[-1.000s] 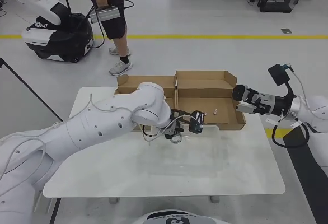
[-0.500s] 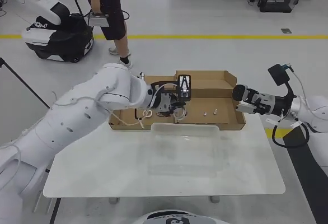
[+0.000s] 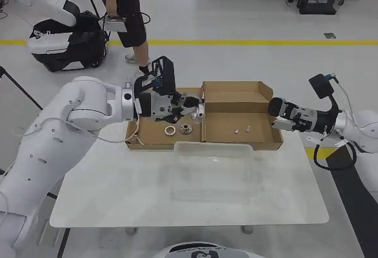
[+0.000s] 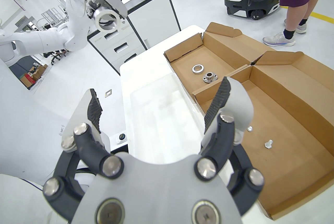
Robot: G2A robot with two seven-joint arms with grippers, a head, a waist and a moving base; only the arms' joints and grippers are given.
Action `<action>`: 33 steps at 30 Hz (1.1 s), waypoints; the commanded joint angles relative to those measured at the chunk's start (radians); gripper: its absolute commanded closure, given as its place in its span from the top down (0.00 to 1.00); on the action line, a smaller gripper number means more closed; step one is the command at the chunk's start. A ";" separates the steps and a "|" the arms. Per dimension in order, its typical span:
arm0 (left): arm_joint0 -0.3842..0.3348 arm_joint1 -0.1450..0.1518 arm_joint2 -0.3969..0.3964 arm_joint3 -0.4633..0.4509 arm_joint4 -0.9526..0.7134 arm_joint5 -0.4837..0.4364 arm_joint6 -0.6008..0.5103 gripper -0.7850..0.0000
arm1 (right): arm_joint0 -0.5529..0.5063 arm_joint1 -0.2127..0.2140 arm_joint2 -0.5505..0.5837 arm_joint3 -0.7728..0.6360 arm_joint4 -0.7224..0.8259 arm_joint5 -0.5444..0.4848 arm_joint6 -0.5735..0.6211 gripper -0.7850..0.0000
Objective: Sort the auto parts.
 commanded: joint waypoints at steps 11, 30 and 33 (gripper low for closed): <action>0.135 0.030 -0.178 0.000 -0.230 -0.153 0.185 0.00 | 0.000 0.000 0.000 0.000 0.000 0.000 0.000 1.00; 0.280 0.043 -0.346 -0.143 -0.617 -0.170 0.266 0.00 | 0.000 0.000 0.000 0.000 0.000 0.000 0.000 1.00; 0.296 0.041 -0.371 -0.149 -0.647 -0.170 0.234 0.00 | 0.000 0.000 0.000 0.000 0.000 0.000 0.000 1.00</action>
